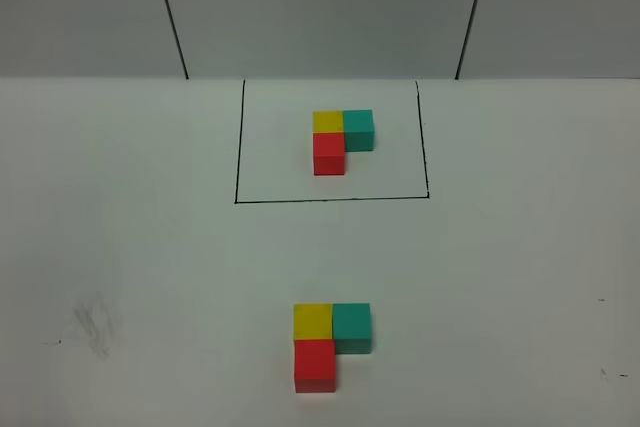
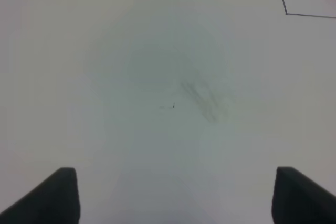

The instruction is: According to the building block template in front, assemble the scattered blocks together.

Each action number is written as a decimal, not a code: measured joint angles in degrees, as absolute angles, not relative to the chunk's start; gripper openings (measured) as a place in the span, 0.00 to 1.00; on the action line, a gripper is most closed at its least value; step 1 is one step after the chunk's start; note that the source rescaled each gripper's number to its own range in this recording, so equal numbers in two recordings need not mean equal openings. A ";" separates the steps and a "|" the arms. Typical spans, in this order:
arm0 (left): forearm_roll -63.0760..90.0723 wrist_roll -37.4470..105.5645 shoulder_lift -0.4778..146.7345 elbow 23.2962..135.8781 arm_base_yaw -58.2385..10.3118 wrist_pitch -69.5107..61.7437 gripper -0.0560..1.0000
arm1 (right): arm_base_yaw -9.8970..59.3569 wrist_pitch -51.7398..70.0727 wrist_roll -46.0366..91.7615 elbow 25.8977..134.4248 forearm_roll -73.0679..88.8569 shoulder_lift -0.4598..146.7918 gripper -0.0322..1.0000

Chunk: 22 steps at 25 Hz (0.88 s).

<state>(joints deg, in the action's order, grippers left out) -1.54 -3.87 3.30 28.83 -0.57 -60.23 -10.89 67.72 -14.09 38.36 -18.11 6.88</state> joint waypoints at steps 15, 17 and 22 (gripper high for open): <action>-1.54 -3.87 3.30 28.83 -0.57 -60.23 0.77 | -10.89 62.47 -9.07 27.78 -5.50 -0.40 0.85; -1.54 -3.87 3.30 28.83 -0.57 -60.23 0.77 | -10.89 62.34 -9.01 27.78 -4.88 -0.40 0.79; -1.54 -3.87 3.30 28.83 -0.57 -60.23 0.77 | -10.75 62.28 -9.01 27.78 -4.58 -0.40 0.61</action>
<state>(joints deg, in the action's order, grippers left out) -1.54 -3.87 3.30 28.83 -0.57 -60.23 -10.75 62.28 -9.01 27.78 -4.58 -0.40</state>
